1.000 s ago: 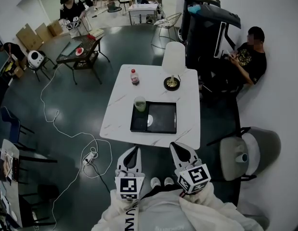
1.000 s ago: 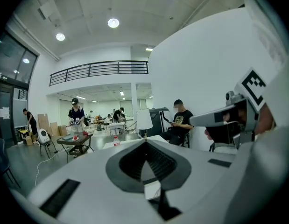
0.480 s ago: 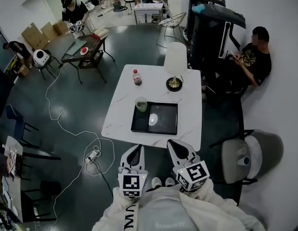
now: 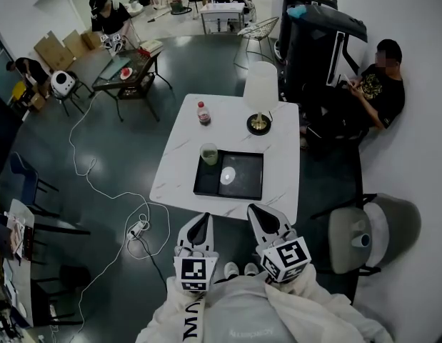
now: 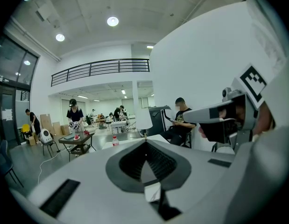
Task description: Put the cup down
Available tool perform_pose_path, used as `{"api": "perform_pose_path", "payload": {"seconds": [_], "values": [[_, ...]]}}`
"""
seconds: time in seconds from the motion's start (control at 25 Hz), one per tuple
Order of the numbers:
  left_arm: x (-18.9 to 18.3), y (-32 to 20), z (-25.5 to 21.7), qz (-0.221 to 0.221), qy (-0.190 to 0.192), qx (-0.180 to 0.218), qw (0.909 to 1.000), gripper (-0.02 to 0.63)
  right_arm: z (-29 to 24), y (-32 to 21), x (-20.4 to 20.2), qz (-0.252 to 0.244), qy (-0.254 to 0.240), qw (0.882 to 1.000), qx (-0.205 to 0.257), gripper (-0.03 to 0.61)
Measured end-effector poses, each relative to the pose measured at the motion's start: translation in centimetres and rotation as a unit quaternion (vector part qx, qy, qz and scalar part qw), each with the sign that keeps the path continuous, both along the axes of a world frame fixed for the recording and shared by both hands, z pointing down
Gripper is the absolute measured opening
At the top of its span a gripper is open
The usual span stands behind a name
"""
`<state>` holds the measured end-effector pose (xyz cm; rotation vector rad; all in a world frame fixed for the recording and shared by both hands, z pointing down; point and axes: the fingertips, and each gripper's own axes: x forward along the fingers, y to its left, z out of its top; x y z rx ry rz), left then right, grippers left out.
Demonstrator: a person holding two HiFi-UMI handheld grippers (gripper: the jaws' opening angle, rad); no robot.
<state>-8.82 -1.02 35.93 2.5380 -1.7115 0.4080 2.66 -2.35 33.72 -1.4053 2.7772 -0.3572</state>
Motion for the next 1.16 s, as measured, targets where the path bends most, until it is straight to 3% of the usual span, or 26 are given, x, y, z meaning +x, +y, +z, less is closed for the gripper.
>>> {"api": "perform_pose_path", "payload": {"seconds": [1.16], "values": [[2.1, 0.7, 0.7, 0.015, -0.005, -0.008, 0.9998, 0.011, 0.8, 0.6, 1.2, -0.008, 0.004, 1.000, -0.006, 0.005]]}}
